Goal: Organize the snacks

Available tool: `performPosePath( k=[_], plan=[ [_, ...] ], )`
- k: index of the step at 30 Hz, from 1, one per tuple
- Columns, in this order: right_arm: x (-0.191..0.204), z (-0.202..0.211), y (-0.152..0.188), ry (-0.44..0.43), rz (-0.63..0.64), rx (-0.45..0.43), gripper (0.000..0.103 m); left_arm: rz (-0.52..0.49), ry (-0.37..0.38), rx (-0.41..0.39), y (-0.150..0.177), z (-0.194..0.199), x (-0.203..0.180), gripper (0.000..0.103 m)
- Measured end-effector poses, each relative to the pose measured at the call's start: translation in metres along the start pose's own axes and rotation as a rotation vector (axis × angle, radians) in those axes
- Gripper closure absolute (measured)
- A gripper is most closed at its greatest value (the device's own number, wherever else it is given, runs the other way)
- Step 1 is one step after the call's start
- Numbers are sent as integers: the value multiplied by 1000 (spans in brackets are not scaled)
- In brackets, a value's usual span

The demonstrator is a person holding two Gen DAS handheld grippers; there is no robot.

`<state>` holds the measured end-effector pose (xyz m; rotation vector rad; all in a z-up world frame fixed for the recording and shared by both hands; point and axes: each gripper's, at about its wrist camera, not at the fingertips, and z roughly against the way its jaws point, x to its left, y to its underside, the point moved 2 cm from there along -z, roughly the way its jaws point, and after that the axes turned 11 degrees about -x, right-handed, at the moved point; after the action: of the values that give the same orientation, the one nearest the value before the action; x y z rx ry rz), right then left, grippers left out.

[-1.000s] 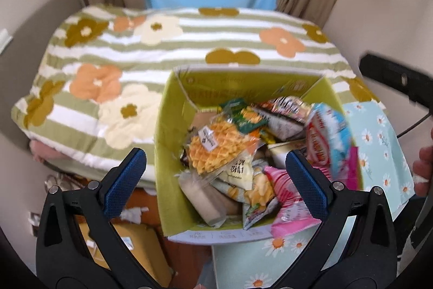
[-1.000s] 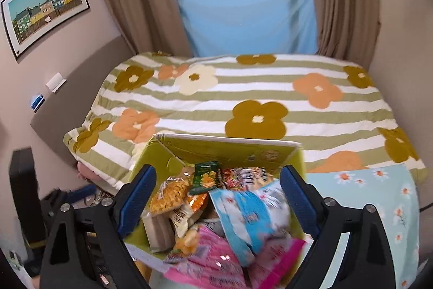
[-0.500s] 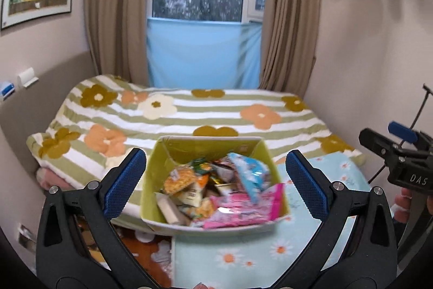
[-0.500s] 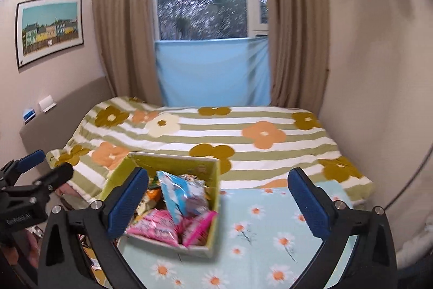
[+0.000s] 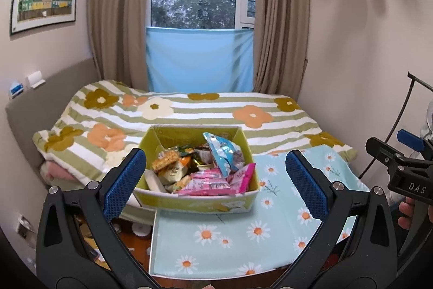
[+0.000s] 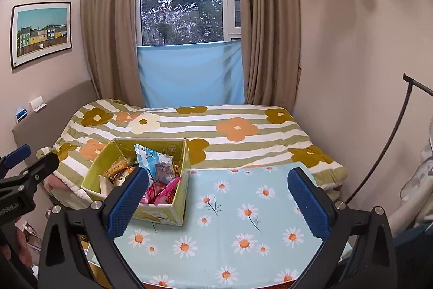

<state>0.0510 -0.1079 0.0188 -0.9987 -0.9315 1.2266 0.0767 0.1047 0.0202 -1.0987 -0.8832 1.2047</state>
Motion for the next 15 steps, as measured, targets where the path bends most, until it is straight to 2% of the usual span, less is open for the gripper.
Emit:
performPosePath(
  k=[15],
  plan=[
    [-1, 5, 2, -3, -1, -4, 1, -16, 3, 4, 1, 4, -10, 1]
  ],
)
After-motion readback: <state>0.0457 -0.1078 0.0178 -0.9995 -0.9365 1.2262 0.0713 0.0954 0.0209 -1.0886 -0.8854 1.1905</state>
